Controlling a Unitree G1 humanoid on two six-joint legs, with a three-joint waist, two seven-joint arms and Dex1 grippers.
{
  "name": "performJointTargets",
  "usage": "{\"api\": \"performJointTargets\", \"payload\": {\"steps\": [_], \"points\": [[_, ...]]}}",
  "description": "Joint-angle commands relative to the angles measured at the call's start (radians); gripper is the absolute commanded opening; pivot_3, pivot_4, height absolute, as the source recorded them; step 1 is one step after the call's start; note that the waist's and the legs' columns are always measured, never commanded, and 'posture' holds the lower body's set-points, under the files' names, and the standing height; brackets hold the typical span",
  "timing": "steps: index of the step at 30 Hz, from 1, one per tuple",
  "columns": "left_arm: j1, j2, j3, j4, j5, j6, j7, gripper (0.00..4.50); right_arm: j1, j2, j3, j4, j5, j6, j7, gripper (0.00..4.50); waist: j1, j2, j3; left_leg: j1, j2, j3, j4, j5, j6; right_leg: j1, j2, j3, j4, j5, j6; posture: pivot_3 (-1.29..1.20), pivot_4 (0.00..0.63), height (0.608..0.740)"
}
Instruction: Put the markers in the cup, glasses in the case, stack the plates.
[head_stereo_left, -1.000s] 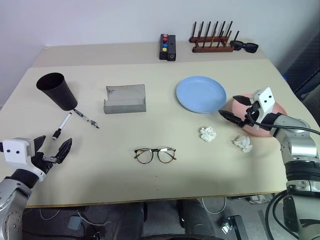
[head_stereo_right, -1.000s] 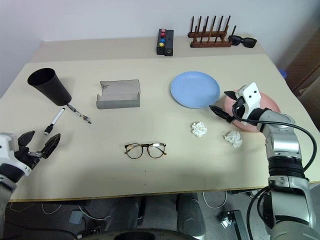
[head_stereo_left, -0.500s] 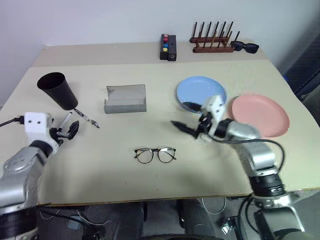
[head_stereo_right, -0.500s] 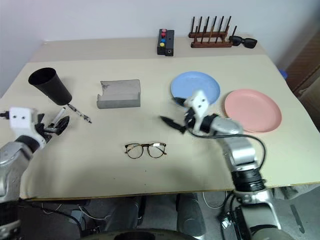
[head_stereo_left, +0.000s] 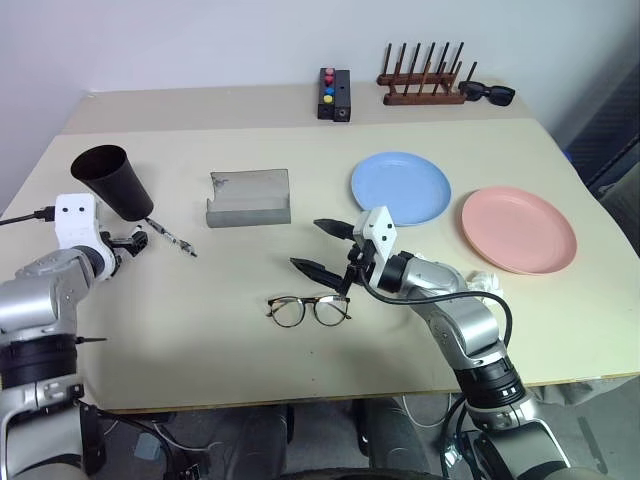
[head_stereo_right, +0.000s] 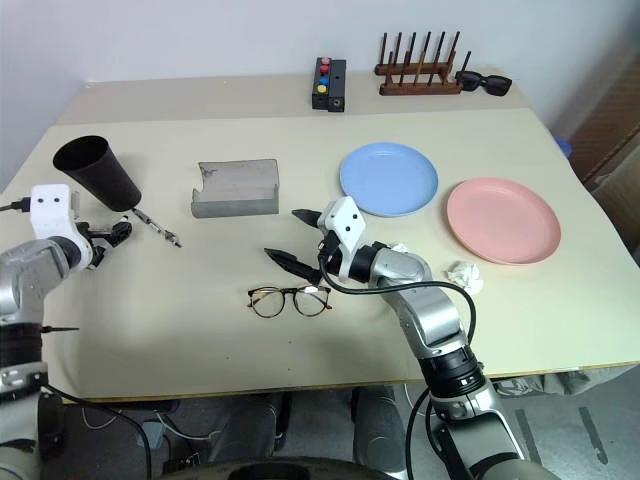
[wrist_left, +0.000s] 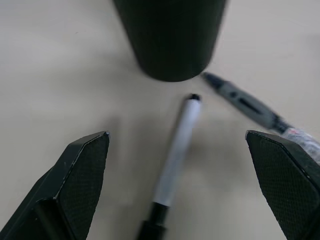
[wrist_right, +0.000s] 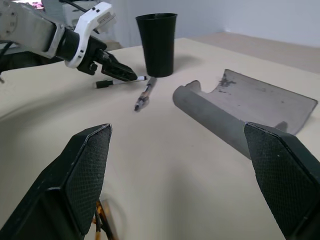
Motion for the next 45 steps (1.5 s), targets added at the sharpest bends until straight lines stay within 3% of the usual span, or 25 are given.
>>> {"api": "performJointTargets", "payload": {"steps": [1, 9, 12, 19, 20, 27, 34, 36, 39, 45], "points": [[-0.086, 0.055, -0.041, 0.129, 0.026, 0.036, -0.047, 4.47, -0.009, 0.015, 0.002, -0.026, 0.002, -0.024, -0.004, 4.29, 0.0, 0.0, 0.0, 0.0, 0.0, 0.0, 0.0, 0.0, 0.0, 0.0, 0.0, 0.0, 0.0, 0.0, 0.0, 0.0, 0.15, 0.739], [-0.166, 0.102, -0.136, 0.331, 0.038, 0.045, -0.228, 4.47, -0.01, 0.023, 0.008, -0.024, 0.002, -0.029, -0.006, 4.29, -0.001, 0.0, 0.0, 0.0, 0.0, 0.0, -0.001, 0.0, 0.0, -0.001, 0.0, 0.0, 0.001, 0.0, 0.0, 0.0, 0.15, 0.739], [-0.177, 0.107, -0.139, 0.358, 0.049, 0.03, -0.241, 3.6, -0.011, 0.026, 0.01, -0.022, 0.003, -0.03, -0.007, 4.5, -0.001, 0.0, 0.0, 0.0, 0.0, 0.0, -0.001, 0.0, 0.0, -0.001, 0.0, 0.0, 0.002, 0.0, 0.0, 0.0, 0.15, 0.739], [-0.171, 0.113, -0.104, 0.346, 0.051, 0.009, -0.226, 0.2, -0.014, 0.032, 0.016, -0.014, 0.004, -0.034, -0.004, 4.5, 0.0, 0.0, 0.0, 0.0, 0.0, 0.0, 0.0, 0.0, 0.0, -0.001, 0.0, 0.0, 0.002, 0.0, 0.0, 0.0, 0.15, 0.739], [-0.158, 0.116, -0.093, 0.327, 0.049, -0.005, -0.224, 0.04, -0.015, 0.033, 0.016, -0.011, 0.004, -0.035, -0.004, 4.5, 0.0, 0.0, 0.0, 0.0, 0.0, 0.0, 0.0, 0.0, 0.0, -0.001, 0.0, 0.0, 0.002, 0.0, 0.0, 0.0, 0.15, 0.739], [0.025, 0.145, -0.006, 0.042, 0.008, -0.025, -0.248, 0.04, -0.028, 0.036, 0.014, -0.003, 0.01, -0.039, 0.005, 4.5, -0.012, 0.0, 0.0, 0.0, 0.0, 0.0, -0.002, 0.0, 0.0, -0.002, 0.0, 0.0, 0.002, 0.0, 0.0, 0.0, 0.15, 0.739], [0.31, 0.085, 0.136, -0.371, -0.113, -0.248, -0.404, 0.04, -0.068, 0.065, 0.016, 0.029, 0.022, -0.053, 0.025, 4.5, -0.022, -0.001, 0.0, 0.0, 0.001, 0.0, -0.003, 0.0, -0.001, -0.003, -0.001, 0.0, 0.001, 0.0, -0.001, 0.0, 0.15, 0.739], [0.305, 0.048, 0.165, -0.415, -0.138, -0.309, -0.394, 0.04, -0.077, 0.073, 0.02, 0.04, 0.022, -0.06, 0.033, 4.5, -0.016, -0.001, -0.001, 0.0, 0.001, 0.0, -0.003, 0.0, -0.001, -0.003, -0.001, 0.0, 0.001, -0.002, -0.004, 0.0, 0.15, 0.739], [0.18, -0.024, 0.197, -0.405, -0.143, -0.403, -0.279, 0.04, -0.096, 0.094, 0.024, 0.06, 0.021, -0.069, 0.042, 4.5, -0.008, -0.002, -0.001, 0.0, 0.0, 0.0, -0.003, 0.001, -0.003, -0.002, -0.001, 0.0, 0.001, -0.002, -0.004, 0.0, 0.15, 0.739], [-0.116, -0.05, 0.172, -0.112, 0.064, -0.742, 0.009, 0.04, -0.111, 0.116, 0.032, 0.076, 0.017, -0.076, 0.055, 4.5, 0.0, -0.003, -0.001, 0.0, 0.0, 0.0, -0.002, 0.002, -0.004, -0.002, -0.001, 0.0, 0.001, 0.0, 0.0, 0.0, 0.15, 0.739]]}}
